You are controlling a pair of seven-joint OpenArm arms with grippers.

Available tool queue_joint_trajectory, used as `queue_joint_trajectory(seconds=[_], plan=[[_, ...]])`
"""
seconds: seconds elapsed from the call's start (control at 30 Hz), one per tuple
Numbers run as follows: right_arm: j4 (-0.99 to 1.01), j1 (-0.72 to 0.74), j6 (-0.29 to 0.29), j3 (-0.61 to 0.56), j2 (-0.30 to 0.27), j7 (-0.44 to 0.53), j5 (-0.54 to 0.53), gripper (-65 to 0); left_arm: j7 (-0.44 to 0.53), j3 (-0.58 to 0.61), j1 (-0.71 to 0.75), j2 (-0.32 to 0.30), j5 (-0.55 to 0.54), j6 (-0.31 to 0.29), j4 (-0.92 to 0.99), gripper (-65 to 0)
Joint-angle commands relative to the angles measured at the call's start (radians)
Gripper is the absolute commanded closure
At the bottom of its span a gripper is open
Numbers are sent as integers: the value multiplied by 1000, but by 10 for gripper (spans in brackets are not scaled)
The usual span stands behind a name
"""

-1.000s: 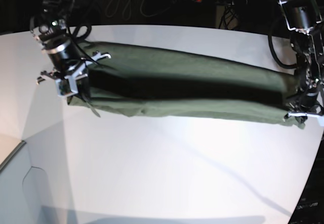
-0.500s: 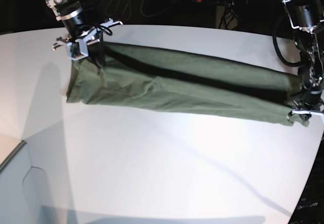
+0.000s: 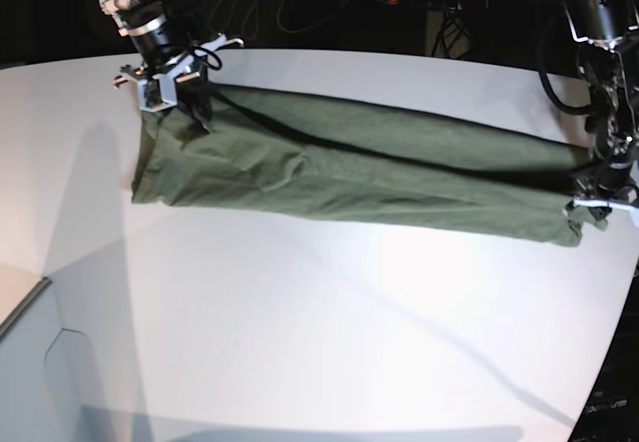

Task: Layout the t-shirt on the table in an organized manner, then fold the t-shirt properly
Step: 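Drag the folded t-shirt strip with both grippers to straighten it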

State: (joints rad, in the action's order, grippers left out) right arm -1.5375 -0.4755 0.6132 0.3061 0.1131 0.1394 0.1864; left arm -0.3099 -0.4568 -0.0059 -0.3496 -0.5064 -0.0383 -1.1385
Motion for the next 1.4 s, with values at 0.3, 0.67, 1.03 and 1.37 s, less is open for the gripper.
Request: queue_joint_trajectory(seconds=[0.3, 0.67, 1.03, 1.37], plan=[[-16, 22, 6, 3, 0, 24, -15, 0, 24, -6, -12, -16, 4, -2, 2, -1], [39, 51, 6, 25, 0, 26, -15, 0, 93, -4, -21, -16, 2, -2, 163, -1], [-36, 37, 7, 74, 4, 32, -17, 0, 170, 2, -56, -16, 2, -2, 262, -1], [21, 42, 7, 71, -19, 32, -14, 0, 166, 2, -72, -16, 4, -2, 266, -27]])
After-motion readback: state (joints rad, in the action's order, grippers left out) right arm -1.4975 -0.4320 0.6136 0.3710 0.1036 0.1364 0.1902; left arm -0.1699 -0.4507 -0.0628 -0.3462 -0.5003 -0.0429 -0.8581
